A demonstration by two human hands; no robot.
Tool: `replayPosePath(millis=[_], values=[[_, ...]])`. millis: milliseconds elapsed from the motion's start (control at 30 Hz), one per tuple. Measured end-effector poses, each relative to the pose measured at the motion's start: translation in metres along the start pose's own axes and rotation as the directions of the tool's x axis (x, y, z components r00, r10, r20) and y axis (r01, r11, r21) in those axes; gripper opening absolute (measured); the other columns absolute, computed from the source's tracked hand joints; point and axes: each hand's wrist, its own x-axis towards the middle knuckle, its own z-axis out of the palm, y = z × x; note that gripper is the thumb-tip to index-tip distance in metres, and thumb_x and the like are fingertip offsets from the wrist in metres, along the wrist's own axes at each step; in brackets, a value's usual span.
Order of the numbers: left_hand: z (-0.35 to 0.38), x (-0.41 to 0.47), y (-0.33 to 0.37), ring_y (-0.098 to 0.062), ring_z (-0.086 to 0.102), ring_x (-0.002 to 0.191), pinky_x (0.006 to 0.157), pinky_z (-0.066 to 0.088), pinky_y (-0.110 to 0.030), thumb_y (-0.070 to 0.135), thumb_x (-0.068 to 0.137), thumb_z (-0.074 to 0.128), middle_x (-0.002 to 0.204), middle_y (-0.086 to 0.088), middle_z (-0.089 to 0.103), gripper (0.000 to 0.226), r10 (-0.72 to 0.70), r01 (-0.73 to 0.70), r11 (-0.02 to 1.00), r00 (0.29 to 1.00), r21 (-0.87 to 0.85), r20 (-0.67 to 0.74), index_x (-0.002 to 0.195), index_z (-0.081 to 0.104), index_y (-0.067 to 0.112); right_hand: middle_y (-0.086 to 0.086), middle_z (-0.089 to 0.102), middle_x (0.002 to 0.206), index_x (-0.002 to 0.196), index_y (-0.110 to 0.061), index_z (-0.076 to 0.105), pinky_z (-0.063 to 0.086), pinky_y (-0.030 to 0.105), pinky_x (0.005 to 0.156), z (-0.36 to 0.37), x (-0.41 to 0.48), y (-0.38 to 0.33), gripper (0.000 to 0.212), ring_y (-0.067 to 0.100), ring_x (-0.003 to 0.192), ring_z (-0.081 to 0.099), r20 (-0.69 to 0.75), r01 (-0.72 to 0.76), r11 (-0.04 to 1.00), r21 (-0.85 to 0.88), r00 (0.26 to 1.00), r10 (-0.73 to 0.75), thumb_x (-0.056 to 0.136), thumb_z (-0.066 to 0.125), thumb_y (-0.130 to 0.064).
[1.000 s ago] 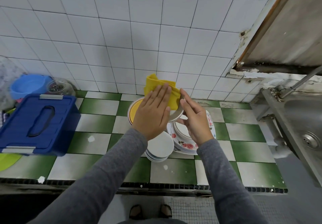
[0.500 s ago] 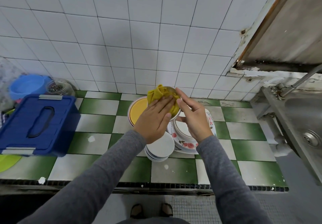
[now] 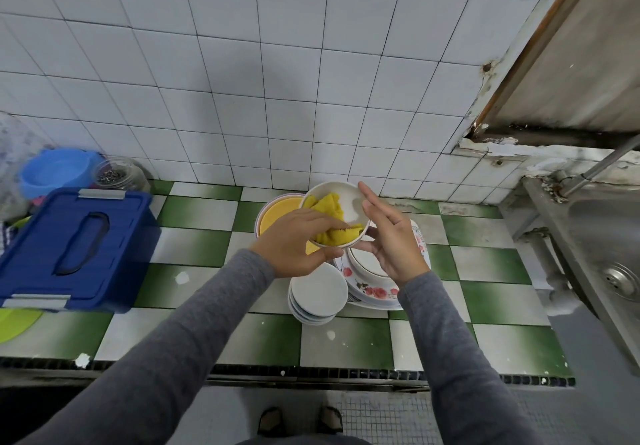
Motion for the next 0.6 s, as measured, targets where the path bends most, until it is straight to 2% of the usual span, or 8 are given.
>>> replayPosePath(millis=[133,233,333,400,467,533,600], values=[[-0.001,0.004,0.007,-0.017,0.059,0.090,0.084,0.047,-0.033,0.047,0.092,0.054,0.103,0.004,0.071,0.044,0.084,-0.085,0.996,0.990,0.001,-0.110,0.125,0.067,0.021,-0.009,0.074,0.102,0.123,-0.036,0.069,0.059,0.052,0.077,-0.001,0.003,-0.005,0.028,0.024,0.085,0.069,0.050,-0.062,0.998,0.020,0.997,0.061,0.101,0.057,-0.023],[0.004,0.007,0.015,-0.016,0.054,0.078,0.077,0.046,-0.030,0.038,0.095,0.056,0.088,0.003,0.067,0.037,0.161,-0.160,0.987,0.951,0.022,-0.263,0.124,0.068,0.018,0.000,0.073,0.097,0.125,-0.034,0.069,0.063,0.045,0.072,-0.001,0.004,-0.009,0.028,0.021,0.074,0.071,0.078,-0.118,0.993,0.023,0.990,0.116,0.102,0.055,-0.025],[0.009,0.013,0.024,-0.004,0.050,0.084,0.083,0.044,-0.017,0.028,0.095,0.059,0.093,0.001,0.067,0.034,0.144,-0.167,0.986,0.899,-0.020,-0.414,0.125,0.067,0.014,0.000,0.072,0.092,0.122,-0.039,0.070,0.062,0.039,0.070,0.001,0.003,-0.013,0.027,0.022,0.074,0.070,0.089,-0.121,0.990,-0.070,0.988,0.127,0.103,0.050,-0.036],[0.011,0.017,0.029,-0.001,0.052,0.084,0.080,0.046,-0.017,0.026,0.097,0.059,0.095,0.005,0.068,0.031,0.039,-0.116,0.984,0.878,-0.134,-0.477,0.125,0.068,0.016,-0.001,0.072,0.094,0.120,-0.041,0.069,0.059,0.036,0.070,0.003,0.001,-0.012,0.030,0.019,0.074,0.068,0.081,-0.115,0.987,-0.115,0.989,0.125,0.103,0.046,-0.047],[0.006,0.019,0.036,0.001,0.057,0.079,0.072,0.046,-0.014,0.023,0.099,0.058,0.090,0.020,0.067,0.024,-0.177,-0.015,0.929,0.859,-0.369,-0.480,0.119,0.070,0.027,0.004,0.066,0.099,0.119,-0.041,0.068,0.055,0.027,0.058,0.005,-0.002,-0.010,0.033,0.013,0.068,0.061,0.071,-0.123,0.986,-0.116,0.989,0.132,0.102,0.043,-0.054],[-0.001,0.023,0.043,0.001,0.062,0.081,0.068,0.048,-0.014,0.015,0.100,0.056,0.091,0.026,0.069,0.025,-0.458,0.104,0.735,0.805,-0.670,-0.378,0.107,0.070,0.035,0.007,0.059,0.105,0.123,-0.042,0.066,0.049,0.024,0.054,0.005,-0.004,-0.006,0.034,0.013,0.071,0.057,0.085,-0.113,0.990,-0.090,0.989,0.120,0.103,0.042,-0.053],[-0.003,0.026,0.044,-0.003,0.063,0.088,0.068,0.052,-0.017,0.011,0.101,0.052,0.096,0.021,0.071,0.029,-0.664,0.168,0.534,0.691,-0.828,-0.288,0.097,0.073,0.031,0.006,0.061,0.119,0.129,-0.040,0.062,0.051,0.032,0.067,0.004,-0.004,0.000,0.034,0.018,0.087,0.060,0.102,-0.058,0.996,-0.074,0.993,0.066,0.105,0.038,-0.049]])
